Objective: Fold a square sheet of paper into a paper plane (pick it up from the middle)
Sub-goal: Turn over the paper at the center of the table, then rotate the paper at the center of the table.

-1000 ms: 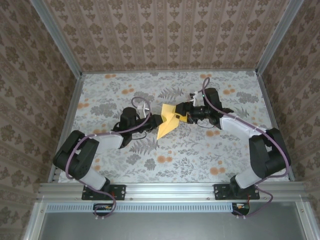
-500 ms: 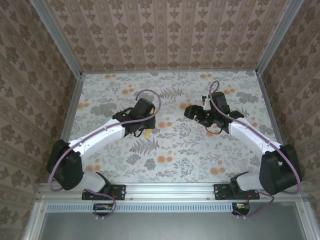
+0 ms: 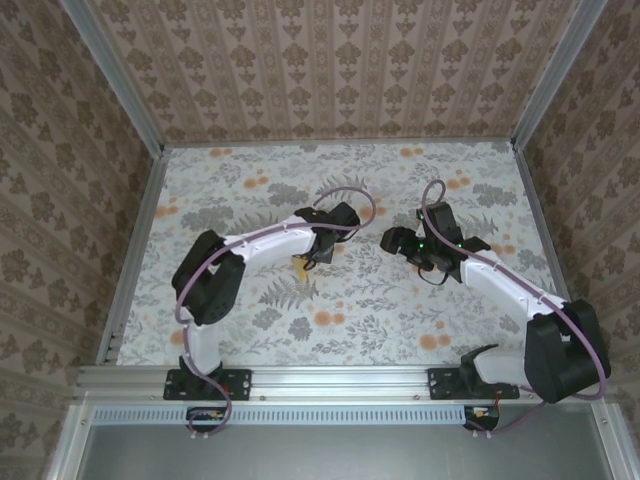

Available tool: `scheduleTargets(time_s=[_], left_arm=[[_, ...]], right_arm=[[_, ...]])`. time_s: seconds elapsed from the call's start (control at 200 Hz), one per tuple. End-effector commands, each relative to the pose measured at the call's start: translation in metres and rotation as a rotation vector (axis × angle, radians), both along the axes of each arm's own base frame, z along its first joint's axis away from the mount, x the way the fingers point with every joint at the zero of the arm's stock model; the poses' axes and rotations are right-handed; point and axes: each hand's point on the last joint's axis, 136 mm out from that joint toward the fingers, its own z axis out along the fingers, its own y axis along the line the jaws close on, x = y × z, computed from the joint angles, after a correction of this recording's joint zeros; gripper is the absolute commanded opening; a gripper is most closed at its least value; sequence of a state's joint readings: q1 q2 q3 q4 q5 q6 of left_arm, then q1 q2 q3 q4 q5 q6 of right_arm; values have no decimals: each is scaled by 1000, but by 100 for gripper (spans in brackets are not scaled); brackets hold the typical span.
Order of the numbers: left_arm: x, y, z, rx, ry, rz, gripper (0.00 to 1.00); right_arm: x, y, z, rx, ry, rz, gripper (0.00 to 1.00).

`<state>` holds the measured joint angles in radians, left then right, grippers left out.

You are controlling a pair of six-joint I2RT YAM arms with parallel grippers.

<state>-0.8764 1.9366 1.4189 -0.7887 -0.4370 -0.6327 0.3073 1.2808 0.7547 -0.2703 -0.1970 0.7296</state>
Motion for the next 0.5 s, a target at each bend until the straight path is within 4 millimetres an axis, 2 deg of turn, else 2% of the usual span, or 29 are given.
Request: scheduleTargets(time_s=[0.0,0.12,0.255,0.37,0.405,0.42,0.495], left_arm=[[5,-35,3,-213,53,-11,33],[9,-48,10,-396,89,-12,48],[15,-40,31,-573,71,8,60],[18,-12,45,-626,25,58,69],[19,0,47,-626,9,81,71],[19,6,47,-624,1,92,73],[18,36,46,-604,-33,157,78]], right_arm=[[-5,-6,-4,-5,5,-33,77],[-6,-2,-6,8,11,-18,76],[-7,20,-3,42,-1,39,73],[-10,60,-4,48,3,139,71],[-10,75,-1,51,0,176,69],[-11,81,-7,43,17,191,69],[-14,114,-8,42,25,270,65]])
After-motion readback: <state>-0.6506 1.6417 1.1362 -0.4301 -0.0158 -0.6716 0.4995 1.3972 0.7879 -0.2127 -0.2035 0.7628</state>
